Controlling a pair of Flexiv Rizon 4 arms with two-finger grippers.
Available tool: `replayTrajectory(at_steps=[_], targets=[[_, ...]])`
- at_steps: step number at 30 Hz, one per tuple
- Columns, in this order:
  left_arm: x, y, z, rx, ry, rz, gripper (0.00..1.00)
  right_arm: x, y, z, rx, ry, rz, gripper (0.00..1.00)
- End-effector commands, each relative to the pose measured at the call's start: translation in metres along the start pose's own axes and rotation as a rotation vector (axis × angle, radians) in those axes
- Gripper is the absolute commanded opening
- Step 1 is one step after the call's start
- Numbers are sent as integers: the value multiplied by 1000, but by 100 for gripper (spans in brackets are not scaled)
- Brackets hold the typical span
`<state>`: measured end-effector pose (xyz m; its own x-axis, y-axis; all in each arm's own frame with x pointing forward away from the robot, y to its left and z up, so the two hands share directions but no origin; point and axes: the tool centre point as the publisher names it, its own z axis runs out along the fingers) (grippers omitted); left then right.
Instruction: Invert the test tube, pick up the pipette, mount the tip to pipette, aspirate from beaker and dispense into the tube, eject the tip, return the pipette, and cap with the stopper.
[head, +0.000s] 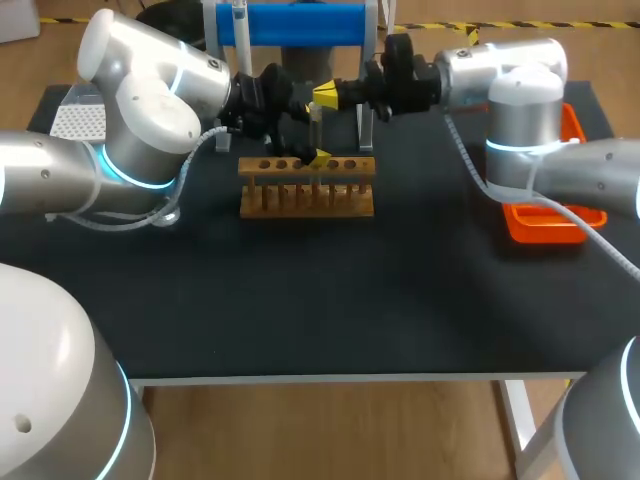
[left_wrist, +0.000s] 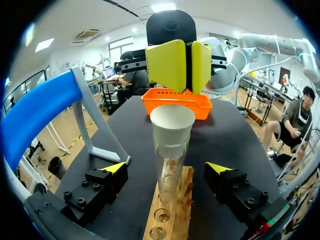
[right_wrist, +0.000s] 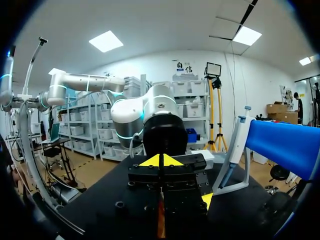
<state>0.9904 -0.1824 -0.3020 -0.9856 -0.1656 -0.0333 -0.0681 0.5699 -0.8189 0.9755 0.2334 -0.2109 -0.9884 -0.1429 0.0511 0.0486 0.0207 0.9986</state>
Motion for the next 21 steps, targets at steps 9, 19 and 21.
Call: replayTrajectory(at_steps=[9, 19, 21], targets=[[-1, 0, 0, -2, 5, 0, 100, -6, -10, 7, 4, 18, 2, 0], [-1, 0, 0, -2, 5, 0, 100, -9, -22, 6, 7, 14, 21, 0], [-1, 0, 0, -2, 5, 0, 100, -9, -26, 7, 8, 16, 26, 0]])
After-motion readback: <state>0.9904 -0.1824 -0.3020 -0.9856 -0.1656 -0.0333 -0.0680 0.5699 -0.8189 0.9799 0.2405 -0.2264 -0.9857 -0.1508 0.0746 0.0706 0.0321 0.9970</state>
